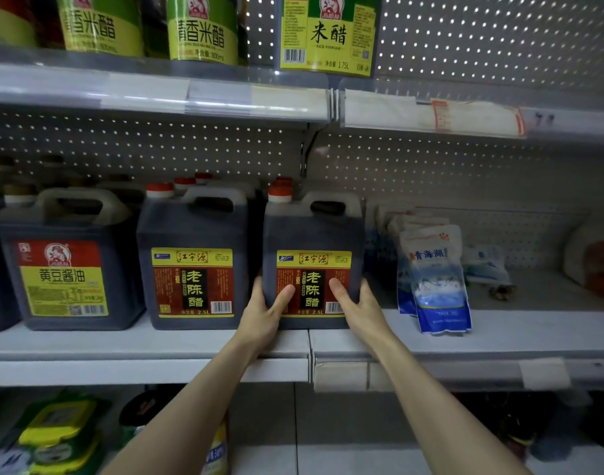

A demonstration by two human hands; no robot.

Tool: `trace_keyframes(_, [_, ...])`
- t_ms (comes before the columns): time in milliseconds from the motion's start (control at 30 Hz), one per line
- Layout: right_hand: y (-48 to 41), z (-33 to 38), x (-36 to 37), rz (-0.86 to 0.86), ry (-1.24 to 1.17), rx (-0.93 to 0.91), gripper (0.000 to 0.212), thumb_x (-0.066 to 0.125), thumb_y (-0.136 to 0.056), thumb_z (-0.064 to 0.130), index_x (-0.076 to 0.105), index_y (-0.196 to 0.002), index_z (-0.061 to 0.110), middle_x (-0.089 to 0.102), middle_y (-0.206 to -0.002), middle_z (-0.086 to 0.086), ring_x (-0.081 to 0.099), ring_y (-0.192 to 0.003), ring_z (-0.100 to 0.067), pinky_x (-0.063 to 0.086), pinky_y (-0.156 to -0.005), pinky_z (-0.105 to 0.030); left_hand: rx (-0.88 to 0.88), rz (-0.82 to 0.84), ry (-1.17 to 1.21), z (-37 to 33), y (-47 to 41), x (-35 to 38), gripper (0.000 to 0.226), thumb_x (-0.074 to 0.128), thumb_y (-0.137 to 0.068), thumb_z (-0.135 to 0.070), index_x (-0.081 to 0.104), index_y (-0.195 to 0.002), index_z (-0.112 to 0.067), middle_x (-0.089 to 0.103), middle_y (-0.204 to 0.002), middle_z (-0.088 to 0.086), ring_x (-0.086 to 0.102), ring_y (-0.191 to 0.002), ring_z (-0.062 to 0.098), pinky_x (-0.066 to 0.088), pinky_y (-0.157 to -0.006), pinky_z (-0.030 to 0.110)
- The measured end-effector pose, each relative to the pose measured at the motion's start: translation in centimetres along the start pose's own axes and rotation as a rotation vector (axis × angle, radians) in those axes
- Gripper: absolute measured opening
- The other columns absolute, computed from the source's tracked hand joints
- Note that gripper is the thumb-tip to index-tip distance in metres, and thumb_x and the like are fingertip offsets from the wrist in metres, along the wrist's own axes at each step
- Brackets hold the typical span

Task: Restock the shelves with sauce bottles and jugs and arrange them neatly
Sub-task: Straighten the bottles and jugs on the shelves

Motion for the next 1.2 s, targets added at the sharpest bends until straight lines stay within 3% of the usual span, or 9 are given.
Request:
trace_keyframes(67, [0.00, 0.06, 0.00, 0.003, -0.006, -0.005, 0.087, 0.053, -0.075, 0.068, 0.029, -0.148, 0.026, 0.052, -0.140, -0.001, 0.054, -0.123, -0.020, 0.046, -0.103, -0.041, -0.003, 0.001, 0.002, -0.01, -0.01, 0.02, 0.048, 0.053, -0.094, -0.035, 0.035, -0.137, -0.023, 0.055, -0.122, -0.007, 0.055, -0.110, 0.009, 0.044, -0.075, 0.010])
trace_keyframes(200, [-0.10, -0.08, -0.07, -0.003, 0.008, -0.005, 0.084, 0.053, -0.076, 0.066, 0.031, -0.147, 0.026, 0.053, -0.139, 0.000, 0.055, -0.122, -0.020, 0.046, -0.103, -0.041, -0.008, 0.007, -0.001, 0.00, -0.02, 0.04, 0.051, 0.052, -0.094, -0.035, 0.033, -0.139, -0.022, 0.054, -0.124, -0.005, 0.054, -0.111, 0.011, 0.044, -0.090, 0.021])
trace_keyframes(333, [-0.21, -0.08, -0.12, 0.007, -0.005, -0.005, 0.070, 0.054, -0.085, 0.058, 0.033, -0.144, 0.026, 0.055, -0.136, -0.001, 0.057, -0.119, -0.019, 0.048, -0.100, -0.038, -0.009, 0.005, -0.008, 0.11, -0.02, -0.01, 0.051, 0.053, -0.094, -0.037, 0.033, -0.139, -0.023, 0.054, -0.123, -0.007, 0.053, -0.111, 0.010, 0.044, -0.091, 0.023])
trace_keyframes(500, [-0.05, -0.06, 0.06, 0.002, 0.019, 0.011, 0.095, 0.052, -0.070, 0.070, 0.026, -0.149, 0.025, 0.051, -0.142, -0.001, 0.053, -0.126, -0.021, 0.045, -0.105, -0.045, -0.016, -0.004, -0.007, 0.58, -0.19, -0.14, 0.051, 0.054, -0.092, -0.038, 0.034, -0.138, -0.024, 0.056, -0.126, -0.005, 0.055, -0.115, 0.013, 0.045, -0.092, 0.025])
trace_keyframes(1200, [-0.25, -0.29, -0.16, -0.021, 0.041, 0.043, 0.109, 0.052, -0.060, 0.081, 0.022, -0.151, 0.027, 0.045, -0.147, -0.002, 0.048, -0.132, -0.025, 0.043, -0.106, -0.051, -0.023, -0.019, -0.047, 0.38, -0.25, -0.06, 0.054, 0.053, -0.093, -0.037, 0.031, -0.140, -0.024, 0.053, -0.121, -0.008, 0.053, -0.110, 0.009, 0.044, -0.088, 0.022])
Point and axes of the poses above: each hand's wrist, its own y-axis away from the middle knuckle, its own x-axis out of the palm, z = x × y, the point moved 8 cm from there along -y, towards the middle knuckle
